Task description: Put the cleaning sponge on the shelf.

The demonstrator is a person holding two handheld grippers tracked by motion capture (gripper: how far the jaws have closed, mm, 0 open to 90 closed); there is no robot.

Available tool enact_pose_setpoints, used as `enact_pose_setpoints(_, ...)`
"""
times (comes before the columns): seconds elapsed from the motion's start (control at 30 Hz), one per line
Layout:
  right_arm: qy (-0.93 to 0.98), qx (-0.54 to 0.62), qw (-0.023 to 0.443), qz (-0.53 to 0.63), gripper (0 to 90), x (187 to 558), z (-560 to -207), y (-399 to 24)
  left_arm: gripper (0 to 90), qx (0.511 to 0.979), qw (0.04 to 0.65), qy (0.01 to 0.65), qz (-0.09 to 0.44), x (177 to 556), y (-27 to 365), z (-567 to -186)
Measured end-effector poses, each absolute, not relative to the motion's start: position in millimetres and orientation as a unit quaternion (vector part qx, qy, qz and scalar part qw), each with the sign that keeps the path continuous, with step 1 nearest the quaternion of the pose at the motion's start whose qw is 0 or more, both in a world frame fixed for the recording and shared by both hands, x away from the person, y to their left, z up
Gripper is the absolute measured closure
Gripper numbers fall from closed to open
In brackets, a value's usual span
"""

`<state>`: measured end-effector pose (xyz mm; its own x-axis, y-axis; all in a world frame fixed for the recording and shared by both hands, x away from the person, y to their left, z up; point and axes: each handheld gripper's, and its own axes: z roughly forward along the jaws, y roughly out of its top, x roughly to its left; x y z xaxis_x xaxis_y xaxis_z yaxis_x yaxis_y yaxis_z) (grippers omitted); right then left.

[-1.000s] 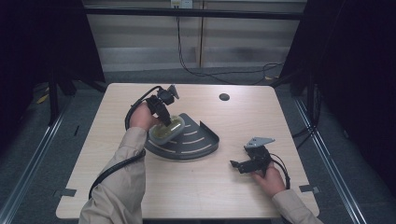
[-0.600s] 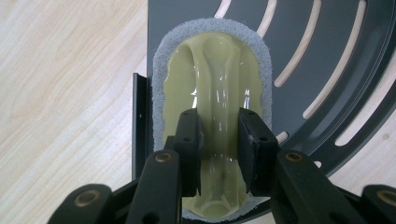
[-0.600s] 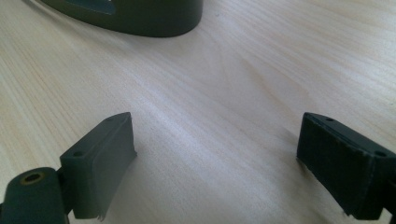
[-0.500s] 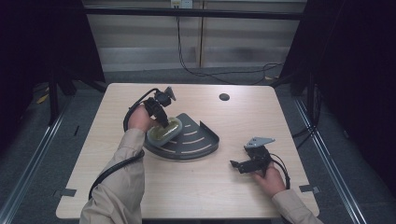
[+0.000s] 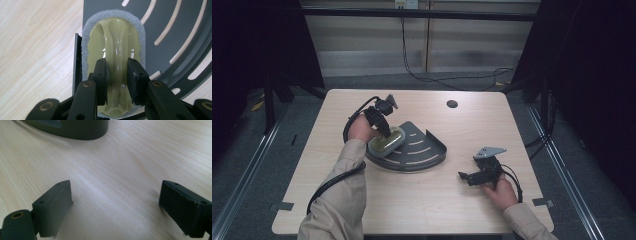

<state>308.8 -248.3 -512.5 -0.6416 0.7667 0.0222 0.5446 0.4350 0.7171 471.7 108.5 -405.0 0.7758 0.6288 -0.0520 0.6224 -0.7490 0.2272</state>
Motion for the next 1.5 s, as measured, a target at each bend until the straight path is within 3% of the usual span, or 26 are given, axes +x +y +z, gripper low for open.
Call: enact_pose_setpoints(1.5, 0.832, 0.395, 0.155, 0.357, 10.8, 308.7, -512.5, -248.2, 70.9, 0.926, 0.113, 0.361, 0.007, 472.1, 115.2, -422.3)
